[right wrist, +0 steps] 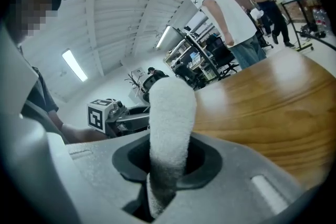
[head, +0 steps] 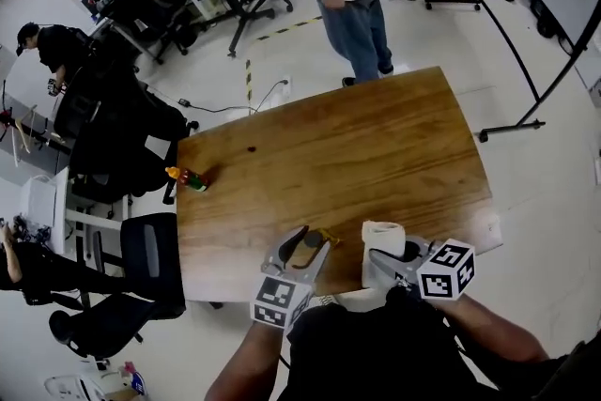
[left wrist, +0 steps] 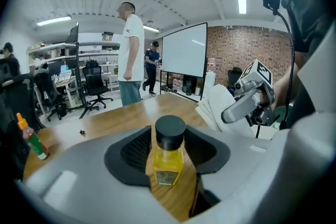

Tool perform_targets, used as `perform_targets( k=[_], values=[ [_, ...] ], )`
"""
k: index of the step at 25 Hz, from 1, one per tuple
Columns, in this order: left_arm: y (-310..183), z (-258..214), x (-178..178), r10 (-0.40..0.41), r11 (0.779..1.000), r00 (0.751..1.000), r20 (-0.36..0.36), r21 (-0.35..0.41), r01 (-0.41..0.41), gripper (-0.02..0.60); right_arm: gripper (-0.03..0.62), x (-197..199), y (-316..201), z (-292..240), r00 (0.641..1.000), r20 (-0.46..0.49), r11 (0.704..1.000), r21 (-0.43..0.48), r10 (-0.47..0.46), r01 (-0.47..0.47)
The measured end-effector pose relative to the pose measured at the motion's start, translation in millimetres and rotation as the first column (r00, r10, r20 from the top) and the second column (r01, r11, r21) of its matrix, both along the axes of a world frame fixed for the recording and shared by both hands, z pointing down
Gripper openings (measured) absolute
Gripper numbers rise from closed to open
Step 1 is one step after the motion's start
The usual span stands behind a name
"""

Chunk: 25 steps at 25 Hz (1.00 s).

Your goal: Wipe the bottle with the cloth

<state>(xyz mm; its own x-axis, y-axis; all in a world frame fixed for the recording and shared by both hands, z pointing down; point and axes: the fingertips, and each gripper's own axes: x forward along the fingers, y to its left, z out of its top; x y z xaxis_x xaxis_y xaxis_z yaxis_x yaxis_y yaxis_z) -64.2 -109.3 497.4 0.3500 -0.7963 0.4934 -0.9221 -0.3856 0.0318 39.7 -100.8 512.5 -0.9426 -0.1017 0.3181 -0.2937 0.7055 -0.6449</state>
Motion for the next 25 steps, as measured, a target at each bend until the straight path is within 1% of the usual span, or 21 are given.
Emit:
perform_targets(
  k=[1, 2, 5, 7, 10, 13, 15, 17, 20, 23, 25],
  values=[
    [0, 0, 0, 0.024, 1.000, 1.000, -0.005, 0.005, -0.024, 0.189, 0.072, -1, 1, 1, 1.000, 0.002, 1.000, -0.004, 0.017, -0.016],
    [1, 0, 0, 0.052, 0.999, 0.999, -0.012, 0.016, -0.052, 0.181, 0.072, -3, 1, 1, 1.000, 0.004, 1.000, -0.007, 0.030, -0.030],
    [10, -3, 0, 0.148, 0.988, 0.988, -0.043, 0.050, -0.146, 0.179, 0.072, -12, 2, 2, 0.999, 0.008, 0.998, -0.024, 0.053, -0.053],
    [19, -3, -4, 0.222, 0.973, 0.973, -0.066, 0.079, -0.217, 0.179, 0.072, -20, 2, 4, 0.998, 0.024, 0.997, -0.056, 0.054, -0.052],
    [32, -3, -12, 0.313, 0.946, 0.946, -0.089, 0.123, -0.301, 0.178, 0.072, -40, 5, 7, 0.996, 0.086, 0.989, -0.149, 0.003, 0.010],
    [37, -3, -16, 0.375, 0.923, 0.922, -0.098, 0.135, -0.361, 0.176, 0.072, -72, 9, 9, 0.979, 0.187, 0.961, -0.247, -0.078, 0.124],
    [37, -3, -15, 0.405, 0.911, 0.909, -0.098, 0.136, -0.390, 0.176, 0.072, -93, 8, 8, 0.968, 0.222, 0.947, -0.268, -0.121, 0.179],
    [36, -4, -12, 0.426, 0.901, 0.899, -0.100, 0.138, -0.412, 0.176, 0.072, -109, 4, 8, 0.961, 0.226, 0.933, -0.286, -0.157, 0.219],
    [32, -8, -14, 0.431, 0.898, 0.896, -0.111, 0.151, -0.413, 0.176, 0.072, -121, -3, 12, 0.955, 0.216, 0.914, -0.308, -0.204, 0.265],
    [29, -10, -14, 0.444, 0.891, 0.891, -0.099, 0.158, -0.426, 0.176, 0.072, -120, -12, 22, 0.956, 0.198, 0.910, -0.316, -0.214, 0.269],
    [28, -12, -11, 0.447, 0.889, 0.889, -0.097, 0.158, -0.430, 0.176, 0.072, -116, -17, 36, 0.964, 0.153, 0.916, -0.311, -0.216, 0.255]
  ],
)
